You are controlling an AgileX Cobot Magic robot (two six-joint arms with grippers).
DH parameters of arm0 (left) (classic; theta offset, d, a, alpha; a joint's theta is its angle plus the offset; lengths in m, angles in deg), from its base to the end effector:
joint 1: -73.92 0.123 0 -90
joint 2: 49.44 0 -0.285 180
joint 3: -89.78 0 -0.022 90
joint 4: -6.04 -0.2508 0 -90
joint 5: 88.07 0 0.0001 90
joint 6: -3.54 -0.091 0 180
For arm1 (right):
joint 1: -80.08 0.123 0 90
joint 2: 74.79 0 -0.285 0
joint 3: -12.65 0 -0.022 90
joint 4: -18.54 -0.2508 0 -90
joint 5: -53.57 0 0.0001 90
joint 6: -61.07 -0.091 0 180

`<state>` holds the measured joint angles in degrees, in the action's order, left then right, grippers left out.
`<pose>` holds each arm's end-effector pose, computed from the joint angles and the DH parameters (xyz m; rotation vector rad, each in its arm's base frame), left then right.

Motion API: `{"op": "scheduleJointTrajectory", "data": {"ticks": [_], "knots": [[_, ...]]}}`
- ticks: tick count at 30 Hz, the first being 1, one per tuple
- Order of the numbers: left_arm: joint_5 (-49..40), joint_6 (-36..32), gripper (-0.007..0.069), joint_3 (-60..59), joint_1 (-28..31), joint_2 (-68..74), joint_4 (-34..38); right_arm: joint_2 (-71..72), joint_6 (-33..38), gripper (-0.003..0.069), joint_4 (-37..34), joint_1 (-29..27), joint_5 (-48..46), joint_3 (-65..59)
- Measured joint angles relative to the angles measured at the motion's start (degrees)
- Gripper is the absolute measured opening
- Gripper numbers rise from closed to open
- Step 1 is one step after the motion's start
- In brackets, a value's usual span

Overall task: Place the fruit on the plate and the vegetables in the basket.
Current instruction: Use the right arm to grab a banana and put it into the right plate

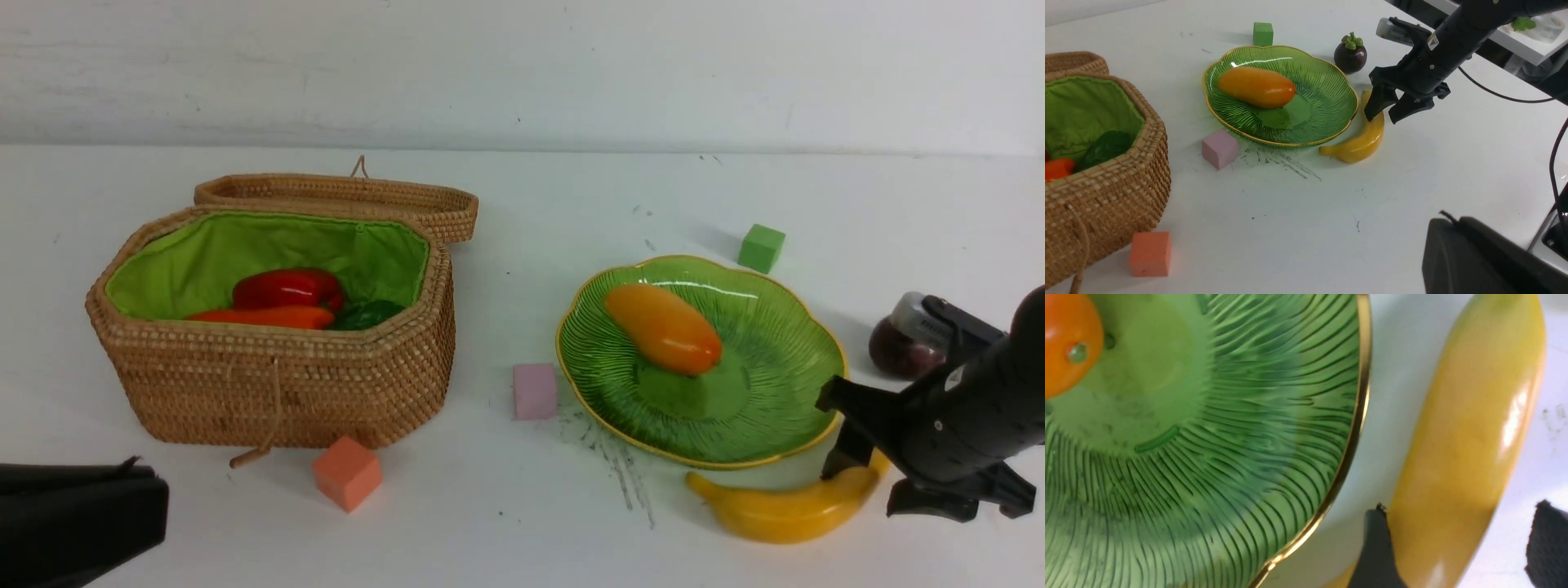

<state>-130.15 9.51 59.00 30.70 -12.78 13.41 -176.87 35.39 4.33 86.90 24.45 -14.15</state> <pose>0.0530 -0.0606 0.3797 0.5979 1.8809 -0.7183 0.3001 0.0469 0.1780 0.7228 2.7019 0.3701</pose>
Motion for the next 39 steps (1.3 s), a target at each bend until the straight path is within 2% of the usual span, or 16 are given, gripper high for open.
{"op": "scheduleJointTrajectory", "data": {"ticks": [12, 16, 19, 21, 22, 28, 33, 37, 39], "knots": [[-0.2, 0.0, -0.001, 0.0, 0.0, 0.0, 2.0, -3.5, 0.1, 0.0503, -1.1, 0.0, 0.6, 0.3], [-0.2, 0.0, -0.0008, 0.0, 0.0, 0.0, 2.4, -3.9, 1.7, 0.0477, -1.1, 0.0, -0.2, 0.6], [-0.2, 0.0, -0.0009, 0.0, 0.0, 0.0, 2.4, -3.9, 3.5, 0.0405, -1.1, 0.0, -1.4, 0.6], [-0.2, 0.0, -0.0009, 0.0, 0.0, 0.0, 2.4, -3.9, 4.8, 0.033, -1.2, 0.0, -3.2, 0.6], [-0.2, 0.0, -0.0009, 0.0, 0.0, 0.0, 2.4, -3.9, 5.5, 0.0318, -1.3, 0.0, -4.0, 0.7], [-0.2, 0.0, -0.0009, 0.0, 0.0, 0.0, 2.4, -2.8, 9.4, 0.0323, -1.3, 0.0, -13.0, 0.8], [0.3, -1.1, -0.0008, 0.0, 0.0, 0.0, 2.4, 3.8, 10.1, 0.0323, 0.0, 0.0, -21.2, 0.5], [1.1, -2.5, -0.0006, 0.0, 0.0, 0.0, 2.4, 9.9, 10.5, 0.0323, 0.2, 0.0, -24.3, 3.6], [1.9, -2.8, -0.0006, 0.0, 0.0, 0.0, 2.4, 11.2, 12.9, 0.0323, 0.2, 0.0, -24.6, 7.7]]}}
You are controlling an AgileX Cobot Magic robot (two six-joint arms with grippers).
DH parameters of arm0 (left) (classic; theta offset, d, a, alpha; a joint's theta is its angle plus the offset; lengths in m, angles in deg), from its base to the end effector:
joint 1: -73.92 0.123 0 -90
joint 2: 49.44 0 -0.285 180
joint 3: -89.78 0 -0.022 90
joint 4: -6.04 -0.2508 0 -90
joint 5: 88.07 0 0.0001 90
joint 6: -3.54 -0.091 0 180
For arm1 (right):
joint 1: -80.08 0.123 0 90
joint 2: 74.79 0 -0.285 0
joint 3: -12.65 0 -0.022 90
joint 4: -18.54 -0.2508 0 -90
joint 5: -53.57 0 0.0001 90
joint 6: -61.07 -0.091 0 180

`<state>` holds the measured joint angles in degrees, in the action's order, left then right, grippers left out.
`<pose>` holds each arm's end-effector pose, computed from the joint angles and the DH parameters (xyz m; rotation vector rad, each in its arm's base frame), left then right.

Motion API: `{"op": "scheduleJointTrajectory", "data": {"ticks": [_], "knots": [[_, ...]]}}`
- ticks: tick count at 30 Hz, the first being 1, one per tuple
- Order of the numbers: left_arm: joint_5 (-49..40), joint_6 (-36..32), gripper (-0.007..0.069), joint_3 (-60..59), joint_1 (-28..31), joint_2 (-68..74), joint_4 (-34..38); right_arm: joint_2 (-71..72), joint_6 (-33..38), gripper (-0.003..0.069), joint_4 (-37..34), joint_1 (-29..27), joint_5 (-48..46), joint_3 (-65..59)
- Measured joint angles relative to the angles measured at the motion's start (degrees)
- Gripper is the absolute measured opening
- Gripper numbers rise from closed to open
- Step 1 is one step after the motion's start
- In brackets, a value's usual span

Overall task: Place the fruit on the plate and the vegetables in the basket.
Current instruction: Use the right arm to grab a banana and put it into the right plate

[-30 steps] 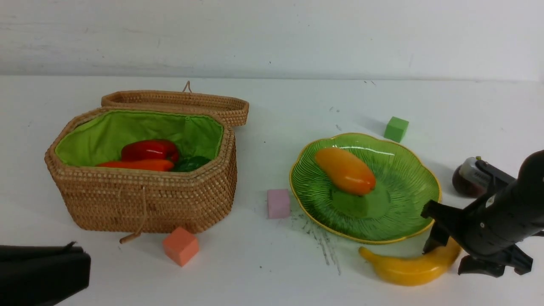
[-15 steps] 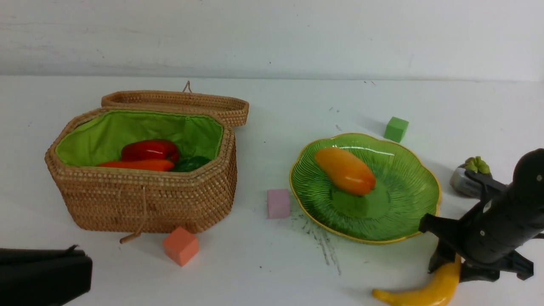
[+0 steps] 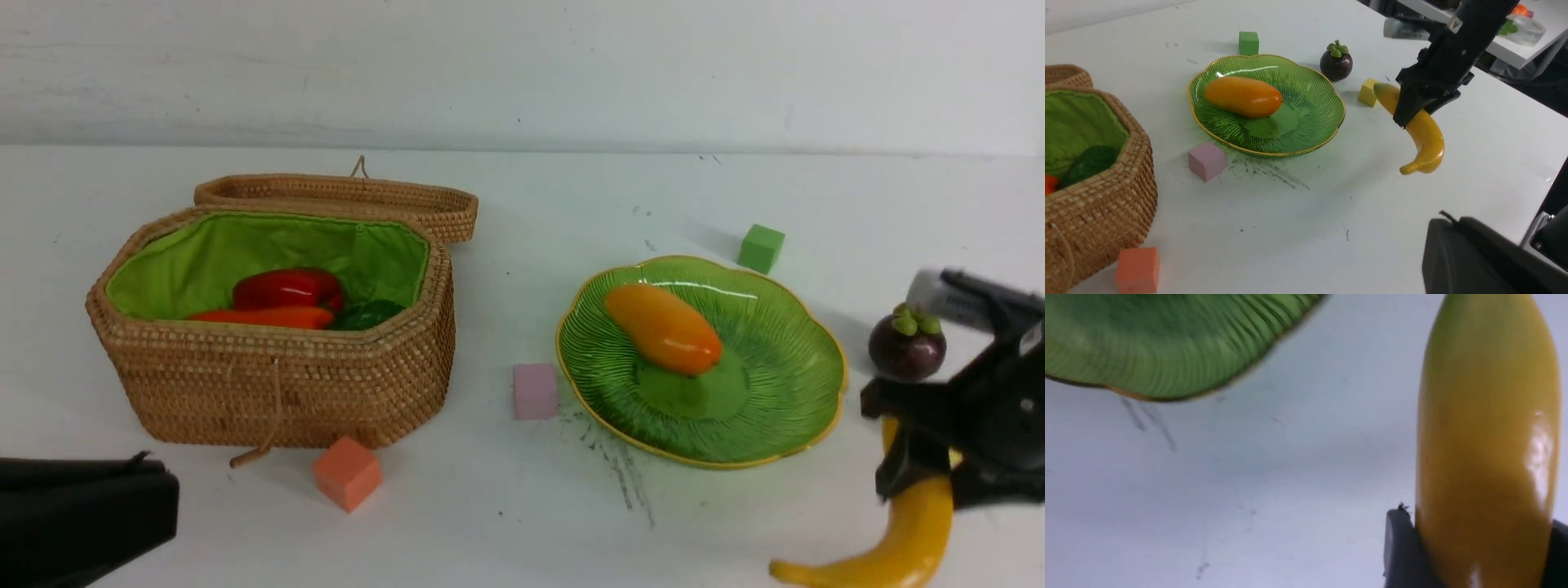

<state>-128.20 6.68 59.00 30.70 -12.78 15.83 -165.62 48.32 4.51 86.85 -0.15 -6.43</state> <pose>0.0521 -0.0627 0.3829 0.6181 1.8362 -0.7420 0.2697 0.0499 0.2580 0.3174 2.8564 0.3800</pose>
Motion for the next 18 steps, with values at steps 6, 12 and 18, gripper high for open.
{"op": "scheduleJointTrajectory", "data": {"ticks": [6, 12, 18], "knots": [[2.3, 0.0, -0.0006, 0.0, 0.0, 0.0, 0.0, -6.7, 7.8, 0.0323, -0.1, 0.0, 0.9, 16.7], [2.4, 0.0, -0.0003, 0.0, 0.0, 0.0, 0.0, -22.9, 14.3, 0.0323, 0.1, 0.0, -1.7, 34.1], [2.4, 0.0, -0.0002, 0.0, 0.0, 0.0, 0.0, -34.0, 18.9, 0.0323, 0.2, 0.0, -3.5, 43.8]]}}
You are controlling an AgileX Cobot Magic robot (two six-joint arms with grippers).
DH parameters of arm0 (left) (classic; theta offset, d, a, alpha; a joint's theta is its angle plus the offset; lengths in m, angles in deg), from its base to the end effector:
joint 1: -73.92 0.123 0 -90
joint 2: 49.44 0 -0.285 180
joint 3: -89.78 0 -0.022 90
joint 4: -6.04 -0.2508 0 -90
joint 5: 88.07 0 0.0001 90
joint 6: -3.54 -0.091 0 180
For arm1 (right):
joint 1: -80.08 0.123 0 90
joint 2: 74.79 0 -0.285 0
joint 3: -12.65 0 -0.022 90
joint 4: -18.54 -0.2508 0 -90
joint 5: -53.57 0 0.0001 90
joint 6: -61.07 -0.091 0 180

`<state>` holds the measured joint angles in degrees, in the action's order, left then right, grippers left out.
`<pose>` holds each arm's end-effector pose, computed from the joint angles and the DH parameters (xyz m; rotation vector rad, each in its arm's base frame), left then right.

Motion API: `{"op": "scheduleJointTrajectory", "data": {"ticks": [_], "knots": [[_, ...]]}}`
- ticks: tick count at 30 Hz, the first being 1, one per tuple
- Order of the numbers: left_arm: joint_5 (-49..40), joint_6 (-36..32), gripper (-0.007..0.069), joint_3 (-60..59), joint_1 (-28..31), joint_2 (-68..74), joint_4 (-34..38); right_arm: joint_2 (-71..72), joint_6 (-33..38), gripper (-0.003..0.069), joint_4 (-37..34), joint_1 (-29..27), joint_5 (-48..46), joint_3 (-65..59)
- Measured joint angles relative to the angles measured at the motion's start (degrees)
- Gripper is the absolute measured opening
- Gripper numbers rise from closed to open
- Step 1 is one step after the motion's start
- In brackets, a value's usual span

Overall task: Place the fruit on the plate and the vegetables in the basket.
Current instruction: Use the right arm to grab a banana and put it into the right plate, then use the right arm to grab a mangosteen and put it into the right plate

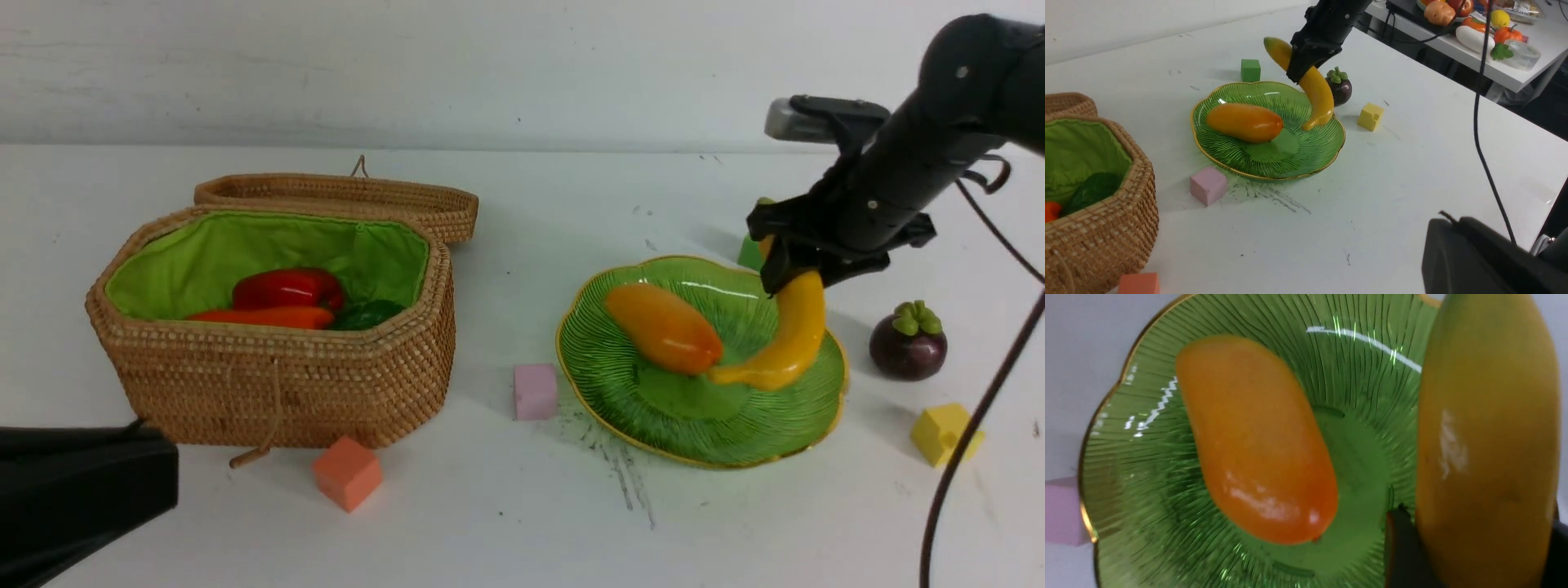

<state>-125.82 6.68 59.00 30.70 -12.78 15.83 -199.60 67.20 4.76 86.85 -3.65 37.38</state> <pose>0.0533 -0.0631 0.3865 0.6000 1.7976 -0.7517 0.4436 0.0710 0.2529 -0.1844 2.7251 0.3161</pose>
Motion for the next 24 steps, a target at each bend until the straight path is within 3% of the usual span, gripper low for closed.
{"op": "scheduleJointTrajectory", "data": {"ticks": [9, 11, 16, 18, 21, 24], "knots": [[0.2, 0.0, -0.0001, 0.0, 0.0, 0.0, 0.0, -6.1, -1.0, 0.0334, 1.2, 0.0, -1.6, 2.2], [0.3, 0.0, 0.0001, 0.0, 0.0, 0.0, 0.0, -6.0, -2.0, 0.0375, 1.2, 0.0, -1.6, 2.2], [1.6, 0.0, 0.0004, 0.0, 0.0, 0.0, 0.1, -4.3, -2.9, 0.0582, 1.2, 0.0, -3.3, 2.5], [2.4, 0.0, 0.0005, 0.0, 0.0, 0.0, 0.1, -2.6, -2.9, 0.0627, 1.8, 0.0, -5.5, 3.2], [2.9, 0.0, 0.0006, 0.0, 0.0, 0.1, 0.1, 0.4, -3.0, 0.0621, 4.7, 0.0, -8.7, 3.9], [2.3, -0.1, 0.0006, 0.0, 0.0, 0.9, 0.3, 3.3, -3.2, 0.0557, 11.3, -0.3, -12.2, 4.2]]}}
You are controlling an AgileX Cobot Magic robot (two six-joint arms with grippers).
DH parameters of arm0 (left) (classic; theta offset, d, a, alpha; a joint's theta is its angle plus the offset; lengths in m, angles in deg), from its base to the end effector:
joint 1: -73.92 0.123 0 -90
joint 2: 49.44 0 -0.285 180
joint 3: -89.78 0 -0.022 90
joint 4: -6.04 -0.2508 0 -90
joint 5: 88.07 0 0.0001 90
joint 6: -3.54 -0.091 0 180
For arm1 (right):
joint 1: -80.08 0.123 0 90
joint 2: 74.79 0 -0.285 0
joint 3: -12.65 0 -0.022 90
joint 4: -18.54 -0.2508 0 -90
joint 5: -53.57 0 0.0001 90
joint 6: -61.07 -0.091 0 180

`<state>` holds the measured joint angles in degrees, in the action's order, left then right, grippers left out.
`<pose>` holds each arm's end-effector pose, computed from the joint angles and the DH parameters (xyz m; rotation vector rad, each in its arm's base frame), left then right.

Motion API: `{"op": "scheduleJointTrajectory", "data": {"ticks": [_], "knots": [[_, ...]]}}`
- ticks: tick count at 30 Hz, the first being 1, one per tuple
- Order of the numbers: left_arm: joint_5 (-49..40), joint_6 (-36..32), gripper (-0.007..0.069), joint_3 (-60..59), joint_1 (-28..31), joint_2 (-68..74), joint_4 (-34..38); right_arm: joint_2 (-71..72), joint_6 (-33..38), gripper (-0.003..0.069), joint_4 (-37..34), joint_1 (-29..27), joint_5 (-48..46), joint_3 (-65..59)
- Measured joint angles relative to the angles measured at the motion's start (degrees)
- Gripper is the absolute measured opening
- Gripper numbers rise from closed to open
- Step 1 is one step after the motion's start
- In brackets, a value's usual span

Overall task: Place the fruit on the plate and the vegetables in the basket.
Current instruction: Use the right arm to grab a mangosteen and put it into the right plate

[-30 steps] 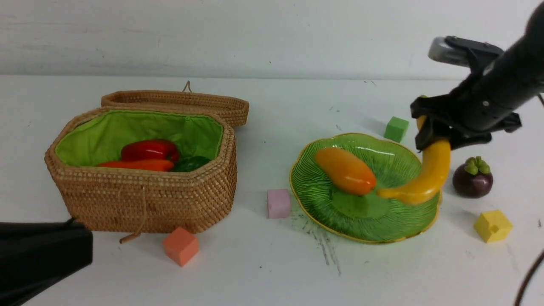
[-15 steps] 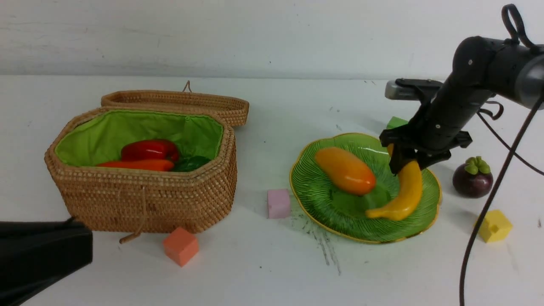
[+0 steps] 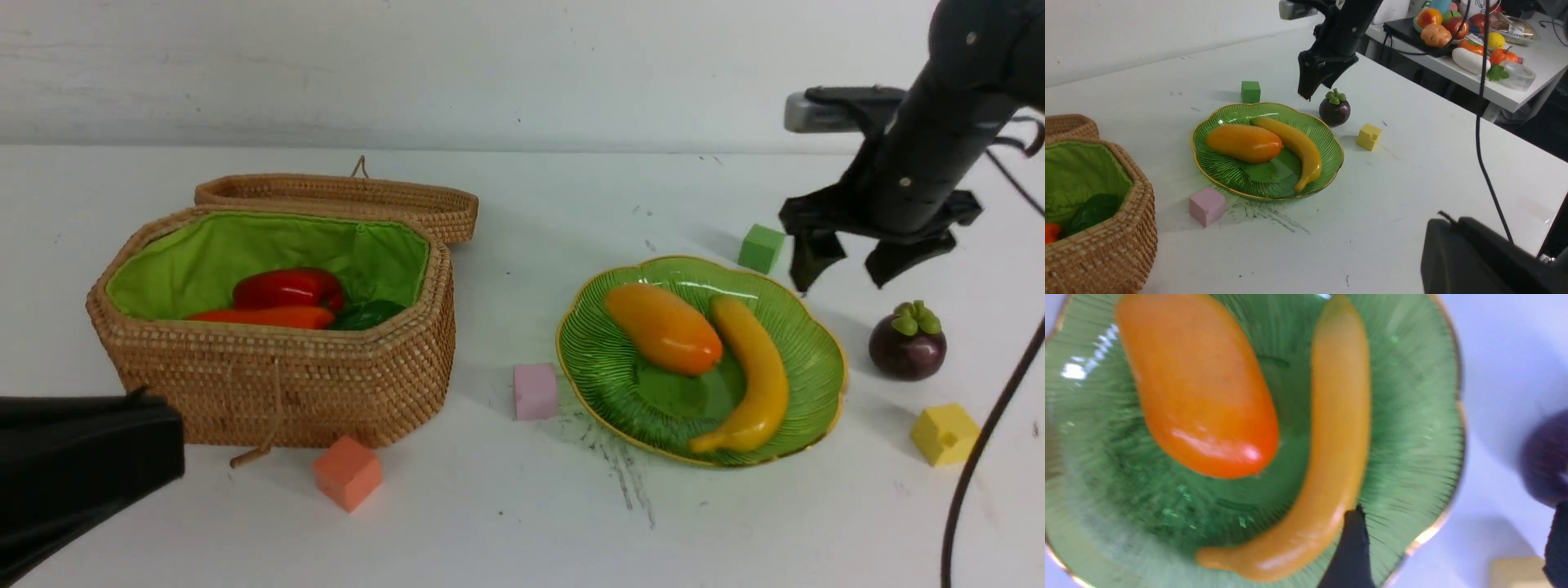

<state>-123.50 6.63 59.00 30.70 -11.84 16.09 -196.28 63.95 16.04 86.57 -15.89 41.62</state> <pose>0.0573 -0.0665 0.3887 0.5859 1.7767 -0.7606 0.4253 0.0521 0.2905 -0.2185 2.8192 0.0753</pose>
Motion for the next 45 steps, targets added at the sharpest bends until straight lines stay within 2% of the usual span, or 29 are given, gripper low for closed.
{"op": "scheduleJointTrajectory", "data": {"ticks": [4, 6, 9, 12, 17, 19, 33, 45], "knots": [[-2.5, -0.1, 0.0007, 0.0, 0.0, 2.4, 0.0, 0.1, -4.0, 0.0481, 5.0, -3.8, -0.9, 0.1], [-3.2, -0.1, 0.0008, 0.0, 0.0, 3.3, 0.0, -0.7, -5.2, 0.0476, 4.9, -5.9, -0.9, 0.1], [-3.6, -0.8, 0.0008, 0.0, 0.0, 5.1, 0.0, -2.7, -6.0, 0.0503, 1.3, -10.2, -0.8, 0.1], [-3.6, -1.9, 0.001, 0.0, 0.0, 6.7, 0.0, -4.9, -6.1, 0.0568, -2.9, -12.6, 1.0, 0.1], [-3.7, -2.1, 0.0011, 0.0, 0.0, 8.7, 0.0, -8.3, -6.1, 0.0657, -3.7, -13.1, 4.5, 0.1], [-3.6, -2.1, 0.0012, 0.0, 0.0, 9.0, 0.1, -9.5, -6.1, 0.0667, -3.7, -13.1, 5.6, 0.1], [-3.4, -2.3, 0.0019, 0.0, 0.0, 9.1, 0.6, -14.6, -6.1, 0.0661, -4.7, -13.1, 7.2, 0.1], [-3.4, -2.3, 0.002, 0.0, 0.0, 9.1, 0.7, -15.3, -6.0, 0.058, -4.8, -13.1, 9.3, 0.3]]}}
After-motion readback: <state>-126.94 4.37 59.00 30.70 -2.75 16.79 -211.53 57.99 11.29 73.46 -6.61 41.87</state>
